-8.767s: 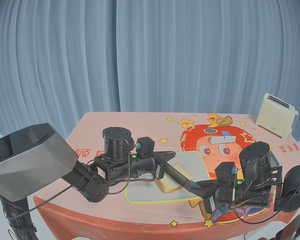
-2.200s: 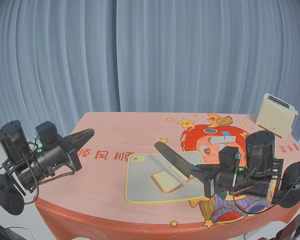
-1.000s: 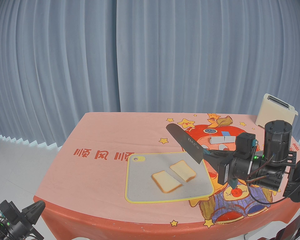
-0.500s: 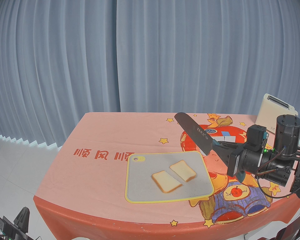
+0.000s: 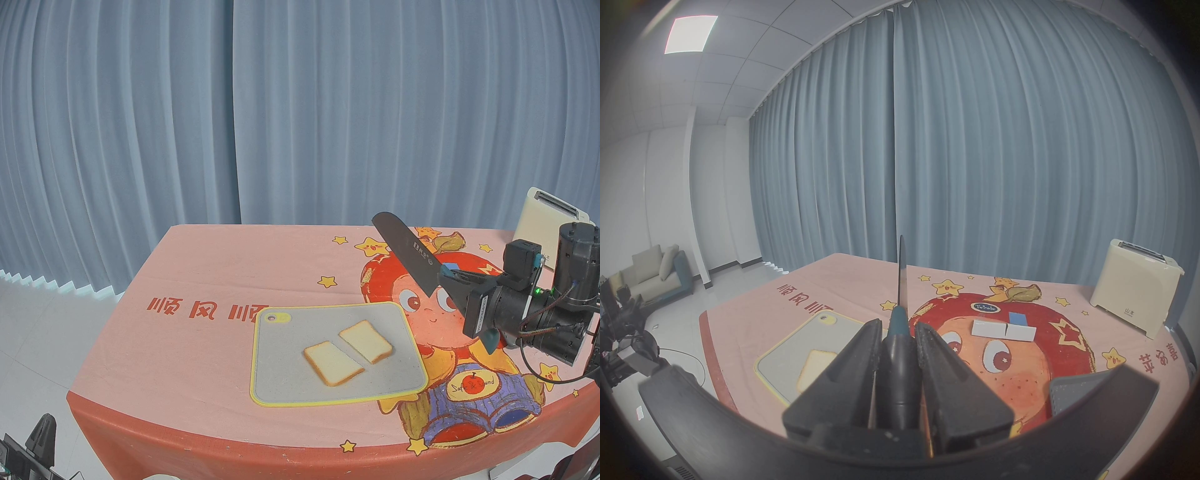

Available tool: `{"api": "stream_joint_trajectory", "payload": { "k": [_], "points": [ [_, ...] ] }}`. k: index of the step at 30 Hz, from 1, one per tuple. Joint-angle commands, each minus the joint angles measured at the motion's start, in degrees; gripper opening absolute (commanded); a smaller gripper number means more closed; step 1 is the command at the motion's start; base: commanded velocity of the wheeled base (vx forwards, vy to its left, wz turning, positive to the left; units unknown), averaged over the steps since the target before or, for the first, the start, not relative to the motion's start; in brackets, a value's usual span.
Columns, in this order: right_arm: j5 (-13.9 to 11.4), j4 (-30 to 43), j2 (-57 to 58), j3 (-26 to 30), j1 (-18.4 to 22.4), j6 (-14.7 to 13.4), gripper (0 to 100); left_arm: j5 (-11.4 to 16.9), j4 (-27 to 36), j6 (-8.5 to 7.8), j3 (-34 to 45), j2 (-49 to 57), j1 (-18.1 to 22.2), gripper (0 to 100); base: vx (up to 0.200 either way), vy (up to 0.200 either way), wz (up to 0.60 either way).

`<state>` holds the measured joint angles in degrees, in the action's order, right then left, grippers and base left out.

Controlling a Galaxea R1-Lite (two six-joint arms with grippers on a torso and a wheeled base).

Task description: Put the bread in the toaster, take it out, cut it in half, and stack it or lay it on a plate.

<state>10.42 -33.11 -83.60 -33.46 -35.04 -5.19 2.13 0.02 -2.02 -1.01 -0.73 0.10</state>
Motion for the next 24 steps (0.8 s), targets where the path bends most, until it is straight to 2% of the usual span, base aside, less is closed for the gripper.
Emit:
{"api": "stream_joint_trajectory", "payload": {
  "k": [1,24],
  "points": [
    [-0.1,0.0,0.0,-0.2,1.3,0.0,0,-0.2,0.1,0.71,0.9,0.7,0.1,0,0.0,0.0,0.0],
    [-0.1,0.0,-0.8,-0.6,8.2,0.0,0,-0.2,0.1,0.79,0.9,0.7,0.1,0,0.0,0.0,0.0]
  ]
}}
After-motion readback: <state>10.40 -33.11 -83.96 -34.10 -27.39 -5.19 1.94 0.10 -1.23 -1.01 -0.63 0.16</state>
